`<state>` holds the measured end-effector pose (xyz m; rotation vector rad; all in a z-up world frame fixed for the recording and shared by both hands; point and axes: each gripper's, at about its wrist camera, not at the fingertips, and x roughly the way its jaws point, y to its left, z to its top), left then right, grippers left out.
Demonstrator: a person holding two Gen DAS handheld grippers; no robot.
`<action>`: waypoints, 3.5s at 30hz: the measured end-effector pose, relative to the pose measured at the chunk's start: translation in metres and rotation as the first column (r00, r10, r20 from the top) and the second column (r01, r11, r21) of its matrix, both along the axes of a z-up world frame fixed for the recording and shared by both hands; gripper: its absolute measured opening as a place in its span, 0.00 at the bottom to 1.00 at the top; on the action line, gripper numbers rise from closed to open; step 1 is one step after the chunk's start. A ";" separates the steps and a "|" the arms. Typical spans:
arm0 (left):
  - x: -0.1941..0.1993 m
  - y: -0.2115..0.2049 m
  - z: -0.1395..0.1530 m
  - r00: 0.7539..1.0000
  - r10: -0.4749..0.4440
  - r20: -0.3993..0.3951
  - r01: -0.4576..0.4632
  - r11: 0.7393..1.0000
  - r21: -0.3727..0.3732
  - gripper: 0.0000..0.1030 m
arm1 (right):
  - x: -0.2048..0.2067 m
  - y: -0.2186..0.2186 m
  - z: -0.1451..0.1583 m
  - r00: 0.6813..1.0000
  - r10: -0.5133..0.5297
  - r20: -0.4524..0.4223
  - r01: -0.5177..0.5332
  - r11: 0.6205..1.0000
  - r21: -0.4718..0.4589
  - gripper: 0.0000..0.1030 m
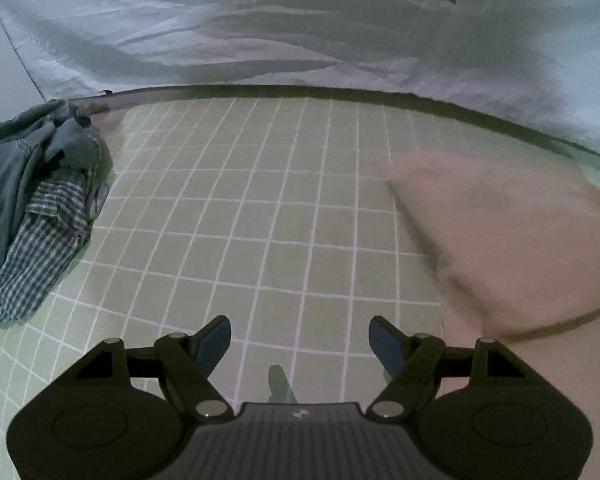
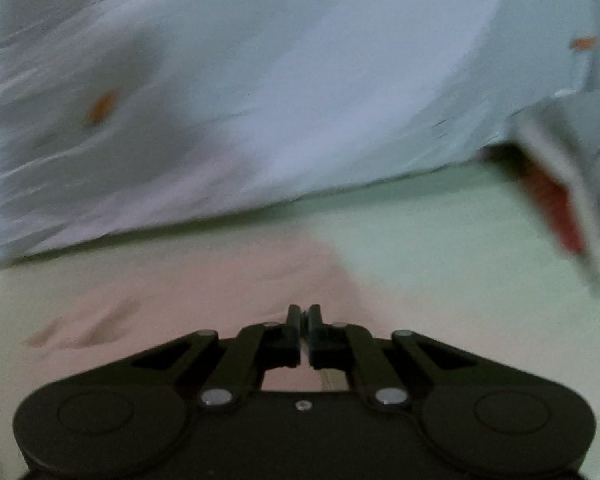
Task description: Fold clothes
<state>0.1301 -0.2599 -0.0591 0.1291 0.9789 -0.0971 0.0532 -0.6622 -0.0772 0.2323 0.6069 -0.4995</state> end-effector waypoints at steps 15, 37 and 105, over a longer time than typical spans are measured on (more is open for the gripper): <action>-0.019 0.014 0.015 0.997 0.046 0.065 -0.045 0.999 -0.015 0.83 | -0.030 -0.018 -0.014 0.973 -0.228 -0.036 0.225 0.972 -0.071 0.81; -0.080 0.127 0.022 0.980 -0.144 0.135 0.163 0.976 -0.142 0.93 | -0.086 0.279 -0.021 0.981 0.146 -0.131 -0.149 0.989 -0.017 1.00; -0.152 -0.001 -0.007 0.997 -0.067 0.044 0.070 0.995 -0.074 0.94 | -0.137 0.161 -0.045 0.916 0.361 -0.176 -0.321 0.922 0.219 0.46</action>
